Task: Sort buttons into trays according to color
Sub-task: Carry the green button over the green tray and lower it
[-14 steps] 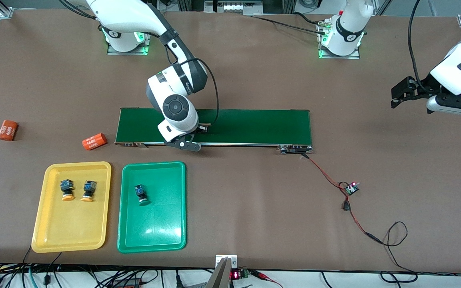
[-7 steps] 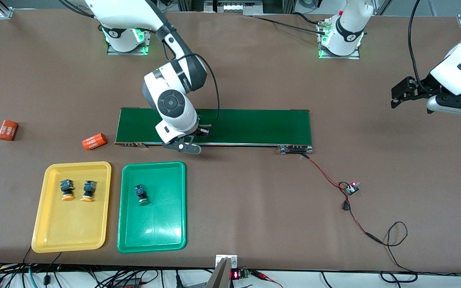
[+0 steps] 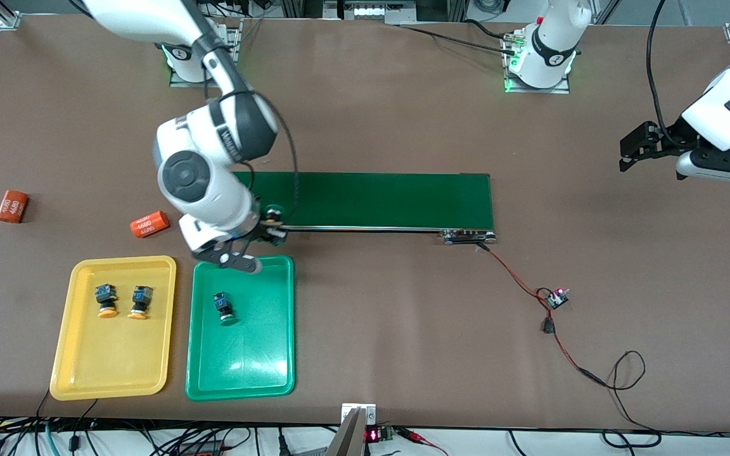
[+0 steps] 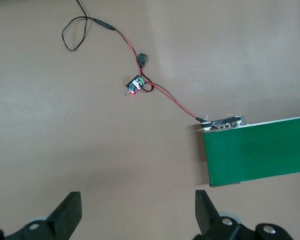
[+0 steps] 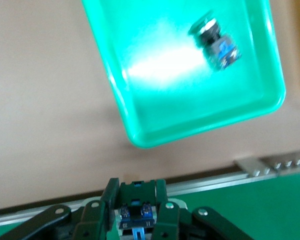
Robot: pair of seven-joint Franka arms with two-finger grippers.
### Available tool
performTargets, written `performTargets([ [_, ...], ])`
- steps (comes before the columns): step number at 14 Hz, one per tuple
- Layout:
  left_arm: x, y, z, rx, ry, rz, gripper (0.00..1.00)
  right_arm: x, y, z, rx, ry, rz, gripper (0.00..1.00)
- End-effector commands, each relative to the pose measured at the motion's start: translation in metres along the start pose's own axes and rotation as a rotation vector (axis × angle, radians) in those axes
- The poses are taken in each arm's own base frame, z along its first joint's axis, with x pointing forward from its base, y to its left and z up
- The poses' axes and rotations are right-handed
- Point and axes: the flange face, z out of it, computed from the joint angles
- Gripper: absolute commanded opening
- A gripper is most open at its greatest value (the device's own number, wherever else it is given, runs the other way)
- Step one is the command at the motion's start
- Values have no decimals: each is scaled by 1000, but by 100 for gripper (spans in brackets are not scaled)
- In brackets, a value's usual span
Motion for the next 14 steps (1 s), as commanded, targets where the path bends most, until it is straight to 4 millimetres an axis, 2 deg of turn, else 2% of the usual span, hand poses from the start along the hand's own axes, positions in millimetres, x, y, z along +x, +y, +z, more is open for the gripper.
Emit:
performTargets([
  [1, 0, -2, -5, -16, -2, 14, 100, 21, 5, 21, 15, 33, -74, 0],
  [4, 0, -1, -6, -16, 0, 16, 100, 41, 15, 53, 33, 80, -127, 0],
  [7, 0, -1, -6, -16, 0, 16, 100, 57, 8, 67, 48, 124, -155, 0],
  [11, 0, -2, -5, -18, -2, 14, 100, 96, 23, 75, 48, 174, -216, 0],
  [14, 0, -1, -5, -16, -2, 15, 100, 106, 25, 94, 39, 176, -281, 0],
])
